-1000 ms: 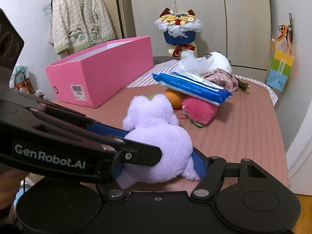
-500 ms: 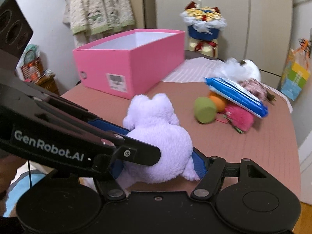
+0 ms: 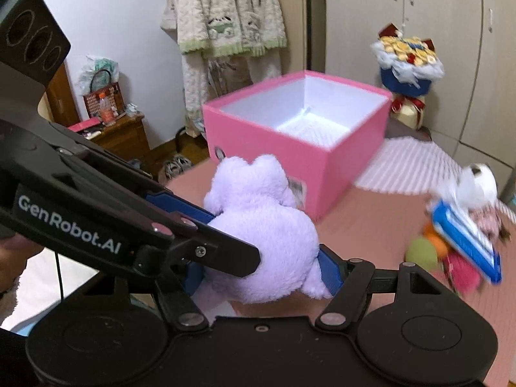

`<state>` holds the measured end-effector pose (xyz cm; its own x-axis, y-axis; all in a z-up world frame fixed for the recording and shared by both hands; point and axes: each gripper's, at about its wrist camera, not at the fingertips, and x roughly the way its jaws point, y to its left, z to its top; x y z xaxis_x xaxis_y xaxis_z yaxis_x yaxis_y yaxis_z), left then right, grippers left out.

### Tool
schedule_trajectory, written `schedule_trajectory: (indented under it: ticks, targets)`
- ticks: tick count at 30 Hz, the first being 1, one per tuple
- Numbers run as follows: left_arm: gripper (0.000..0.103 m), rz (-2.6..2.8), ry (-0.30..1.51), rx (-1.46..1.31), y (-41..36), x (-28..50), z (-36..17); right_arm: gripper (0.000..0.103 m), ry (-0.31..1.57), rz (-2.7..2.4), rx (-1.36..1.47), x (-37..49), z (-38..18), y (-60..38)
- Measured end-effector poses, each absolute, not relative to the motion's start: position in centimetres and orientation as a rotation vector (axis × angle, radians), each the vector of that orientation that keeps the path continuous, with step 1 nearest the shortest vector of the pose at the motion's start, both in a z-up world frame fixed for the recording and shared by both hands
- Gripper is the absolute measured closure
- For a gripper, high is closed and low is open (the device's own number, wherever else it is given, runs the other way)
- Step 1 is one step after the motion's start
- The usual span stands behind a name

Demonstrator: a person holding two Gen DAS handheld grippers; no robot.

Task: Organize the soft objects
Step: 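Lift the bunny with the left tool and carry it over the pink box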

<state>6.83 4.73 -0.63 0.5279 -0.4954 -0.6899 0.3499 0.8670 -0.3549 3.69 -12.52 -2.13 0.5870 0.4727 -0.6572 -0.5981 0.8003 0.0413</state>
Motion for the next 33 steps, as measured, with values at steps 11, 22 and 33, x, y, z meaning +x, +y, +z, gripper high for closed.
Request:
schedule_trajectory:
  ticks: [11,22,33]
  targets:
    - [0.065,-0.487,0.766,-0.166,7.1,14.4,4.0,0.028,0.623,0.625,-0.126,11.2,2.0,-10.5]
    - [0.065,-0.389,0.729,-0.197,8.2,25.5,3.7,0.025,0.663,0.608,-0.026,23.3,2.2,-9.3]
    - [0.066,-0.287,0.852,-0.384,10.3,34.5,-1.6,0.026,0.772,0.567,-0.043,32.4,-2.1,-6.7]
